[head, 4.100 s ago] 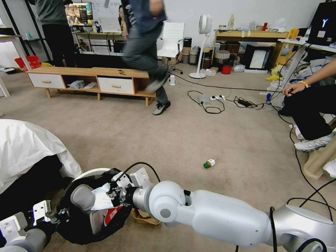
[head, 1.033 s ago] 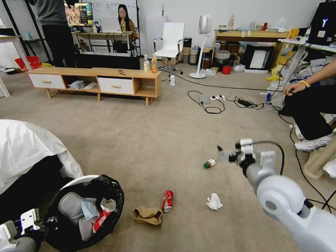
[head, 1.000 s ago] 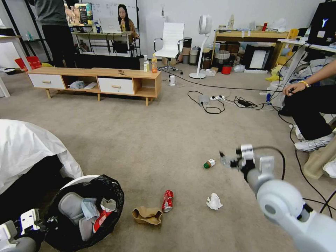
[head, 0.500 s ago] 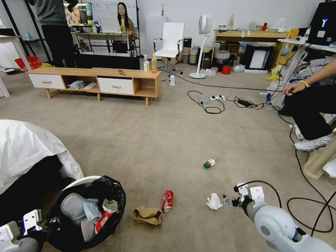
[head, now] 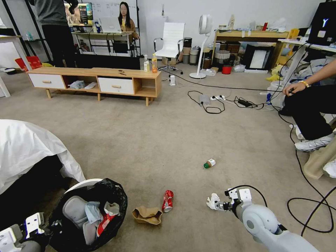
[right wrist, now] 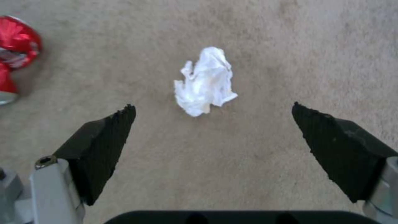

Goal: Pick up the trash bin and place the garbage on the floor into it.

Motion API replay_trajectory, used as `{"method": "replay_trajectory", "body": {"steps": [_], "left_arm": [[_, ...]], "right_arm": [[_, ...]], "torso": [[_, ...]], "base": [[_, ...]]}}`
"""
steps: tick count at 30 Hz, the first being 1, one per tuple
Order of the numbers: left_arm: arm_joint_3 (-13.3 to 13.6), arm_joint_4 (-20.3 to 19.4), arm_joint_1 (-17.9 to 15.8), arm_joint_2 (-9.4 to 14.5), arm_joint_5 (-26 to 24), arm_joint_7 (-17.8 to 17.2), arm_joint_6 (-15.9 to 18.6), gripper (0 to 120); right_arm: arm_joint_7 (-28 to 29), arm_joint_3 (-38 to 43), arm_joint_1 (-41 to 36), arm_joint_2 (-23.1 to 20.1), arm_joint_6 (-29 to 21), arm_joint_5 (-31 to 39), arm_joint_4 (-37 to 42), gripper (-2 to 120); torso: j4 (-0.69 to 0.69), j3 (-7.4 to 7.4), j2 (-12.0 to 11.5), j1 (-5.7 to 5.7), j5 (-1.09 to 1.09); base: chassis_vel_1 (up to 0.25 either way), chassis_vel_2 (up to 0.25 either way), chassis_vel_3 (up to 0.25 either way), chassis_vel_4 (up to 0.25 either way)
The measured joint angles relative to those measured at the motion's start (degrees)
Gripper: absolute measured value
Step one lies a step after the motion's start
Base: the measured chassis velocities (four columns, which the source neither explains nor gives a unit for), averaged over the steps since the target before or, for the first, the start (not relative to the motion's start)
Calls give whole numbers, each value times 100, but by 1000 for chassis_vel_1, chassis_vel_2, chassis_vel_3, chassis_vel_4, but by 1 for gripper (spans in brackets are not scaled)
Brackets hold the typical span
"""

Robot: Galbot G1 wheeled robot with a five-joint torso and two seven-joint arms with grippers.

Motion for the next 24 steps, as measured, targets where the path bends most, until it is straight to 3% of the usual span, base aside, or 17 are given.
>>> {"method": "replay_trajectory", "body": {"steps": [24], "left_arm": [[35,138,-67,-61,78,28,0,1]], "right_arm": [[-478,-355,519,468,435,-450,-1536,97]], "torso": [[0,0,0,0,0]], "base": [[0,0,0,0]]}}
